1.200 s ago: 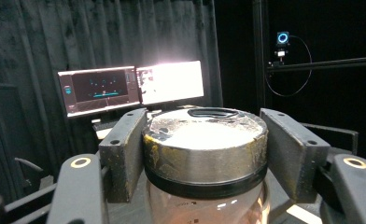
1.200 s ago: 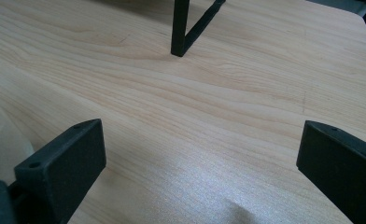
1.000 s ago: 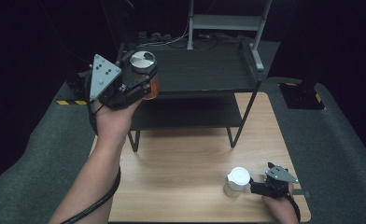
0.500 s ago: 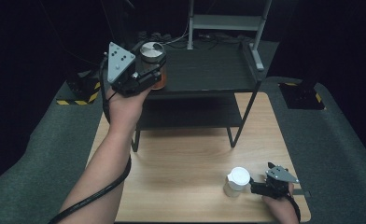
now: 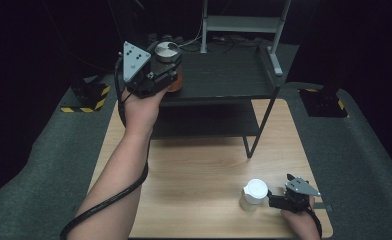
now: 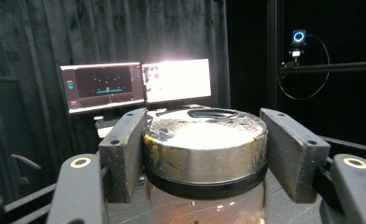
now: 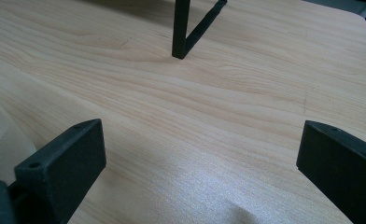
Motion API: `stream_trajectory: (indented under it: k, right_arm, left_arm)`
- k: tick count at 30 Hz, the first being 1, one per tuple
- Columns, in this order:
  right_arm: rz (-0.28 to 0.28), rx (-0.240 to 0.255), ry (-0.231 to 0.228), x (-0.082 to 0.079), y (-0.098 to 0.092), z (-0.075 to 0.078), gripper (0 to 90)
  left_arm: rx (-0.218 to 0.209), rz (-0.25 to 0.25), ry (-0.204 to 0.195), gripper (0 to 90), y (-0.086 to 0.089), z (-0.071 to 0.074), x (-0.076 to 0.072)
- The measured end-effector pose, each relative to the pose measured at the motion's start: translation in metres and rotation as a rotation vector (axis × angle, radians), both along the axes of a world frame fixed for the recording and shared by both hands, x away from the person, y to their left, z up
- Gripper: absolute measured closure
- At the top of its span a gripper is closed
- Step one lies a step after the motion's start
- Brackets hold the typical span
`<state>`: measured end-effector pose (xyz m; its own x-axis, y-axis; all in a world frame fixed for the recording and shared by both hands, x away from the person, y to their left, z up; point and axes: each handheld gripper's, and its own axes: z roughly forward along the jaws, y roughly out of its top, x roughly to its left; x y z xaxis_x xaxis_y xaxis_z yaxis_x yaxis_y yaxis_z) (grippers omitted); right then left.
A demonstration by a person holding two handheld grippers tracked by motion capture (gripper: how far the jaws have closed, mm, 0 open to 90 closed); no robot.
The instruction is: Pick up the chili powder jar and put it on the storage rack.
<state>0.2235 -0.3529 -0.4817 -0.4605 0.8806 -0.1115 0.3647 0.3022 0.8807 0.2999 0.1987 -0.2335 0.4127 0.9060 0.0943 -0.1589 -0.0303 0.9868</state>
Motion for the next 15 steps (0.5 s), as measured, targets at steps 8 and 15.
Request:
stream_trajectory:
  k: [8, 15]
  right_arm:
    - [-0.001, 0.004, -0.001, -0.0003, -0.0005, -0.0003, 0.6]
    - [0.0, 0.005, -0.002, -0.0003, -0.0007, -0.0004, 0.6]
  left_arm:
    - [-0.005, 0.002, 0.01, 34.7, -0.0012, -0.0037, 0.0052]
    - [0.005, 0.004, 0.018, 34.6, -0.0034, -0.0043, 0.0083]
